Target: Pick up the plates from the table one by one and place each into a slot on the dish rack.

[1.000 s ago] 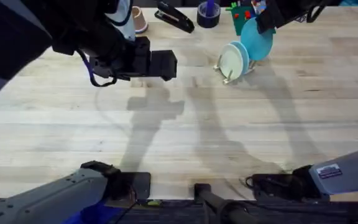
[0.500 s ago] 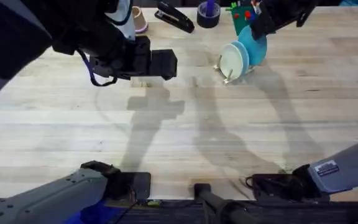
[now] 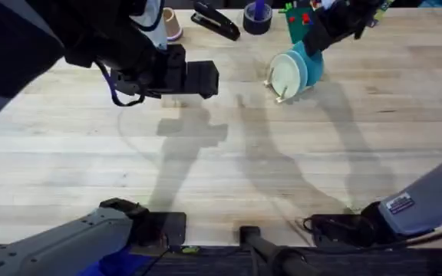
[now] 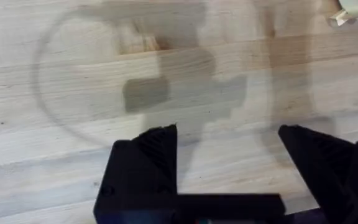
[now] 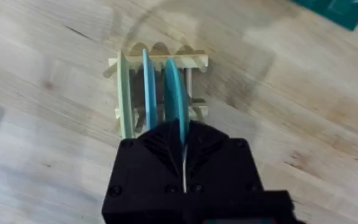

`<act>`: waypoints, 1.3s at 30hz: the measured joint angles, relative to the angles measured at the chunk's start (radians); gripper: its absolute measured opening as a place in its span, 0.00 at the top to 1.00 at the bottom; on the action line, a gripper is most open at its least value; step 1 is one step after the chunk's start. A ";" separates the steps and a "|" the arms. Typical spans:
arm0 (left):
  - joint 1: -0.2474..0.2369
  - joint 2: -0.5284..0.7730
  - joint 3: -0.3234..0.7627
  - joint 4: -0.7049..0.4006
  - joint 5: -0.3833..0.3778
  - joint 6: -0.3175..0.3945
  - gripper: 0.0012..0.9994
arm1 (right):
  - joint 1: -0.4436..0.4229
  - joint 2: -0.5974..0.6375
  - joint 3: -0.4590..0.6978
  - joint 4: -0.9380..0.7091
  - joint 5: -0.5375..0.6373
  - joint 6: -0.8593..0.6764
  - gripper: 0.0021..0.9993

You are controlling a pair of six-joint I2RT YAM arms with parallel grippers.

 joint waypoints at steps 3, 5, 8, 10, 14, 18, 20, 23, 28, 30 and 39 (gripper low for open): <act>0.000 0.000 0.000 0.000 0.000 0.000 0.00 | 0.000 0.023 0.000 0.000 -0.003 0.000 0.97; 0.000 0.000 0.000 0.000 0.000 0.000 0.00 | 0.000 0.025 0.000 0.001 -0.003 0.000 0.97; 0.000 0.000 0.000 0.000 0.000 0.000 0.00 | 0.000 0.025 0.000 0.006 -0.004 0.000 0.97; 0.000 0.000 0.000 0.000 0.000 0.000 0.00 | 0.000 0.025 0.000 0.009 -0.005 0.000 0.97; 0.000 0.000 0.000 0.000 0.000 0.000 0.00 | 0.000 0.025 0.000 0.012 -0.006 0.000 0.97; 0.000 0.000 0.000 0.000 0.000 0.000 0.00 | 0.000 0.025 0.000 0.013 -0.006 0.000 0.97; 0.000 0.000 0.000 0.000 0.000 0.000 0.00 | 0.000 0.025 0.000 0.012 -0.006 0.000 0.97; 0.000 0.000 0.000 0.000 0.000 0.000 0.00 | 0.000 0.025 0.000 0.013 -0.006 0.000 0.96; 0.000 0.000 0.000 0.000 0.000 0.000 0.00 | 0.000 0.025 0.000 0.013 -0.006 0.000 0.85; 0.000 0.000 0.000 0.000 0.000 0.000 0.00 | 0.000 0.025 0.000 0.014 -0.006 0.000 0.84; 0.000 0.000 0.000 0.000 0.000 0.000 0.00 | 0.000 0.025 0.000 0.014 -0.005 0.000 0.83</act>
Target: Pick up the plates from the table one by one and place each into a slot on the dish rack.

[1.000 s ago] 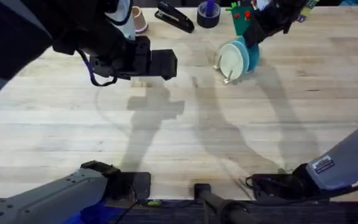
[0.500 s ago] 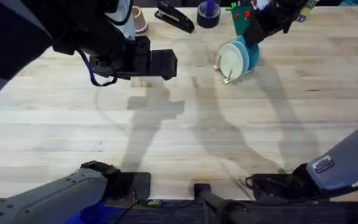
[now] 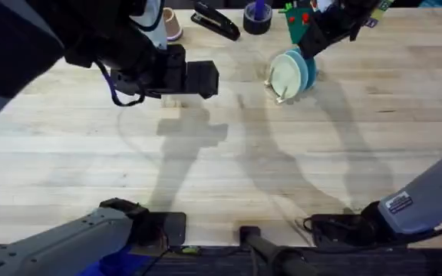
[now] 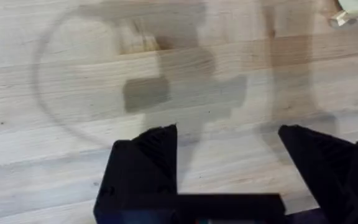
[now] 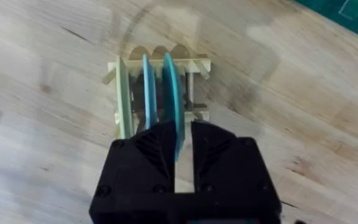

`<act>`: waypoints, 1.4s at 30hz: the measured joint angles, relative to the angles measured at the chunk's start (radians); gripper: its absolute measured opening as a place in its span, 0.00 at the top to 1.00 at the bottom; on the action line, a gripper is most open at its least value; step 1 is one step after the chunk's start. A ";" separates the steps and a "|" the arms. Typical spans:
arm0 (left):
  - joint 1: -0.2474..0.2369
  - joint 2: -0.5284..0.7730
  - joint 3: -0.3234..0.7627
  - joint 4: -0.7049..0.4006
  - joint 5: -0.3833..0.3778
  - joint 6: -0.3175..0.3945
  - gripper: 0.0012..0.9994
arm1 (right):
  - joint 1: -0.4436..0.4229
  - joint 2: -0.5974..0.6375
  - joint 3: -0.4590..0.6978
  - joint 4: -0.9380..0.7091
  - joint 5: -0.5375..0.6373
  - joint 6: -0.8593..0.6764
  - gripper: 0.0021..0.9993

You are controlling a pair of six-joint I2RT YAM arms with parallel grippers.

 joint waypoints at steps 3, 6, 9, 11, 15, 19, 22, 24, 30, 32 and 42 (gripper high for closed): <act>0.000 0.000 0.000 0.000 0.000 0.000 0.00 | 0.000 0.000 0.002 -0.001 0.003 0.000 0.85; 0.000 0.000 0.000 0.000 0.000 0.000 0.00 | 0.000 -0.001 0.025 -0.017 0.003 0.001 0.85; 0.000 0.000 0.000 0.000 0.000 0.000 0.00 | 0.001 -0.012 0.075 -0.054 0.004 0.001 0.85; 0.000 0.000 0.000 0.000 0.000 0.000 0.00 | 0.001 -0.032 0.110 -0.077 0.004 0.001 0.85; 0.000 0.000 0.000 0.000 0.000 0.000 0.00 | 0.001 -0.097 0.157 -0.117 0.006 0.001 0.85; 0.000 0.000 0.000 0.000 0.000 0.000 0.00 | 0.001 -0.141 0.166 -0.164 0.006 0.003 0.78; 0.000 0.000 0.000 0.000 0.000 0.000 0.00 | 0.001 -0.155 0.166 -0.190 0.005 0.008 0.49; 0.000 0.000 0.000 0.000 0.000 0.000 0.00 | 0.001 -0.166 0.166 -0.204 0.005 0.009 0.20; 0.000 0.000 0.000 -0.003 0.000 0.000 0.00 | 0.001 -0.267 0.120 -0.205 0.005 0.020 0.01; 0.000 0.000 0.000 -0.003 0.000 0.000 0.00 | 0.001 -0.328 0.072 -0.186 0.005 0.021 0.01; 0.000 0.000 0.000 -0.006 0.000 0.007 0.00 | 0.027 -0.639 -0.224 -0.140 0.005 0.066 0.01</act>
